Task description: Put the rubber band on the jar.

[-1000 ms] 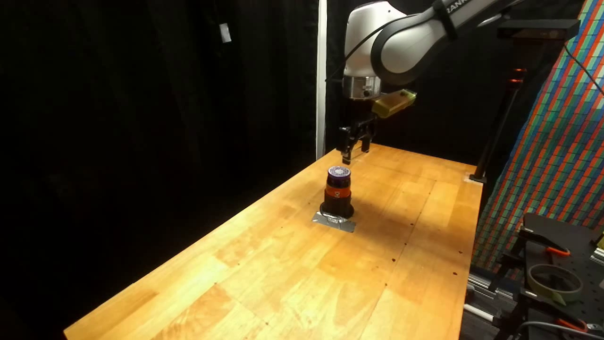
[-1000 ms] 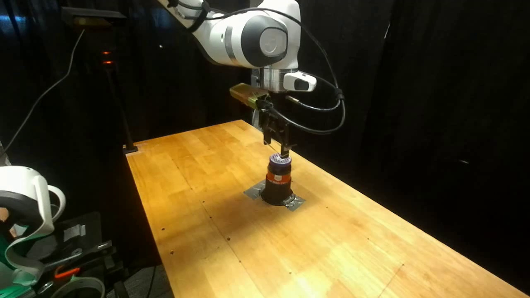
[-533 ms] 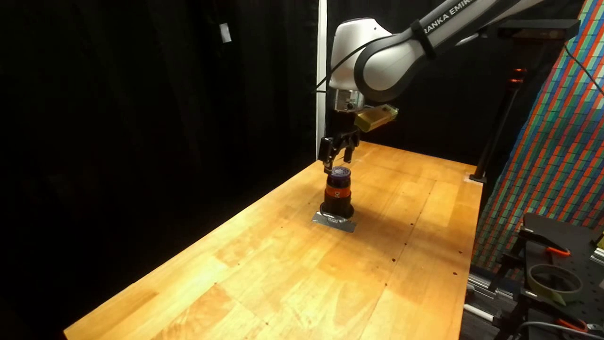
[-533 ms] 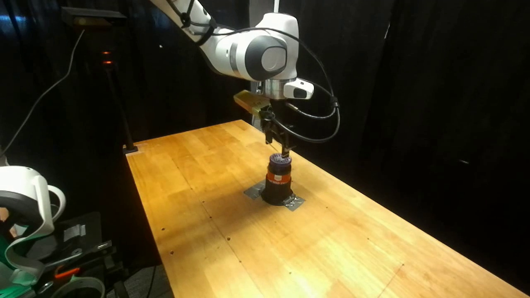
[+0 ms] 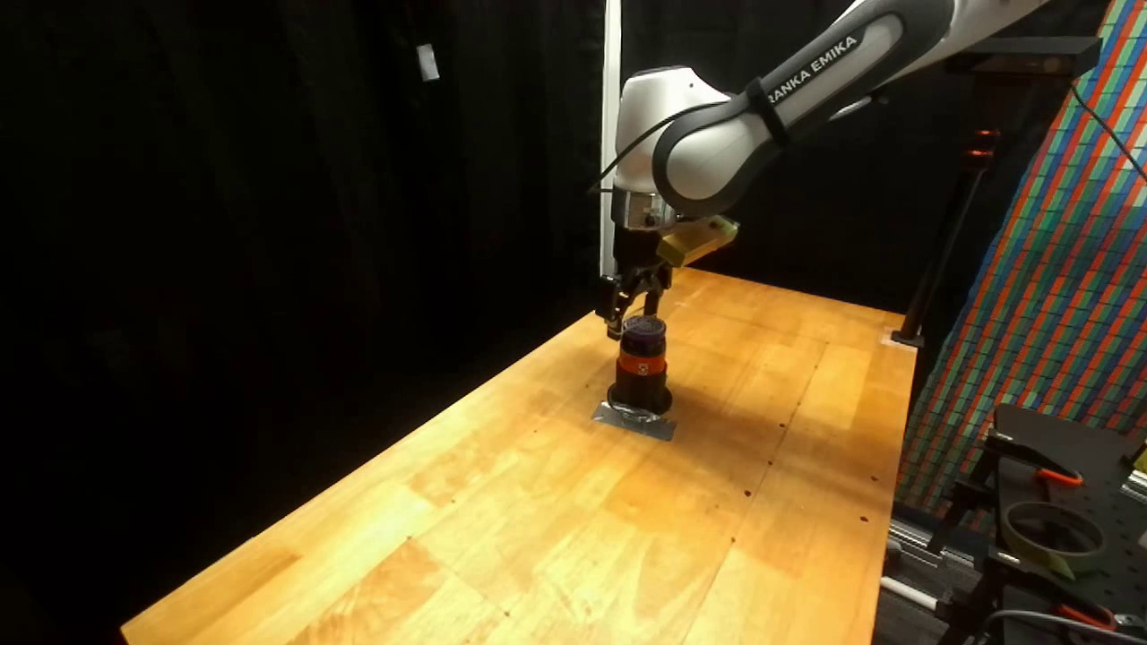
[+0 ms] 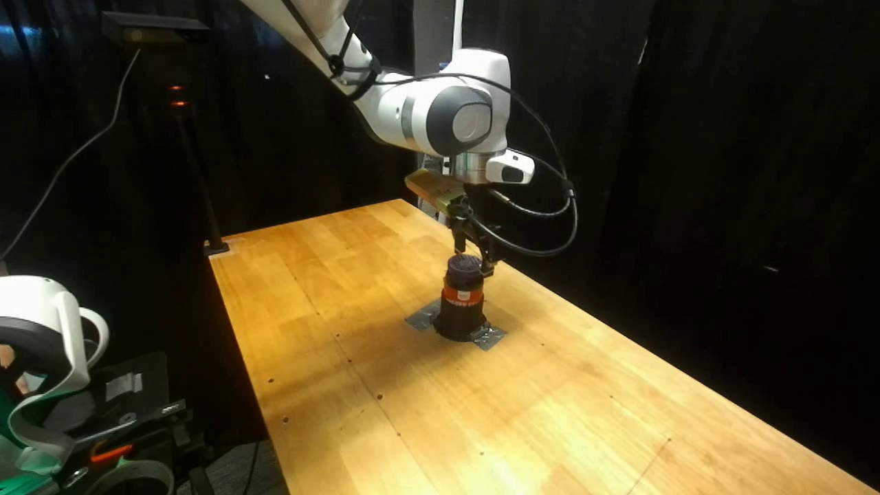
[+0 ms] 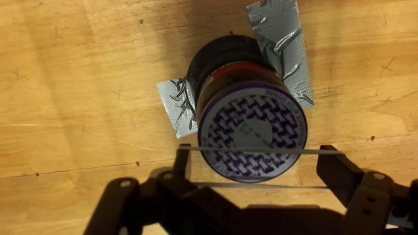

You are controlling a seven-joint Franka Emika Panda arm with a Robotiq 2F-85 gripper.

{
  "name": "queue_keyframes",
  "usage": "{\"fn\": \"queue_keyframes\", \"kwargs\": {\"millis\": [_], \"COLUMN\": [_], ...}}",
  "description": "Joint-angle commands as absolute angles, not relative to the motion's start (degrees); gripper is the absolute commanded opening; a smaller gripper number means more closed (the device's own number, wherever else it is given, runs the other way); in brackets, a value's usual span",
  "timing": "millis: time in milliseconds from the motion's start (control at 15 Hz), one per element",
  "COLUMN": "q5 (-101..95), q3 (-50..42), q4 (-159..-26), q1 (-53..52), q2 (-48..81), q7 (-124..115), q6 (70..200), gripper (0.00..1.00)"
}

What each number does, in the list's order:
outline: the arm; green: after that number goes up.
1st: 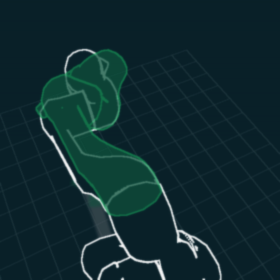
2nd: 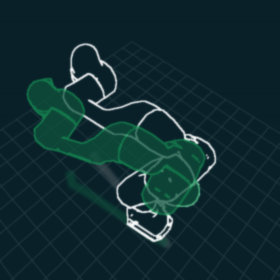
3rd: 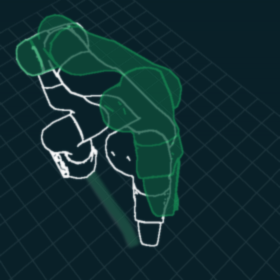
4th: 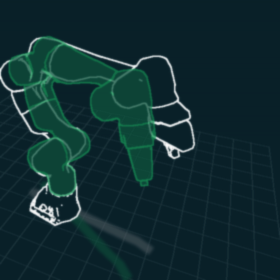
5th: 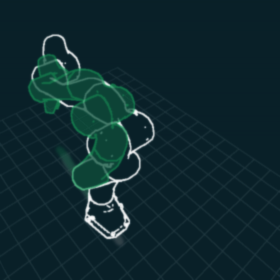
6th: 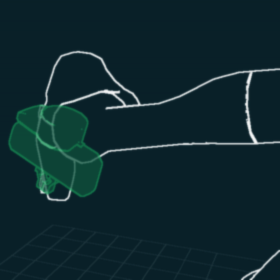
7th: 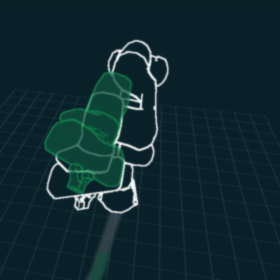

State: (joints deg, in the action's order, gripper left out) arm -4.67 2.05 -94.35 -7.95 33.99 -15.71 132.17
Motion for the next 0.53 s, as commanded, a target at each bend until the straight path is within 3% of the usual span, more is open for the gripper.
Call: {"fn": "queue_keyframes", "kwargs": {"millis": [0,467], "q5": [-5.77,-5.12], "q3": [0.32,0.53], "q4": [-90.83,-90.40], "q1": [-9.17,-8.61], "q2": [36.63,36.66], "q7": [-15.62,-14.06], "q6": [133.04,125.93], "gripper": [1.00,1.00]}}
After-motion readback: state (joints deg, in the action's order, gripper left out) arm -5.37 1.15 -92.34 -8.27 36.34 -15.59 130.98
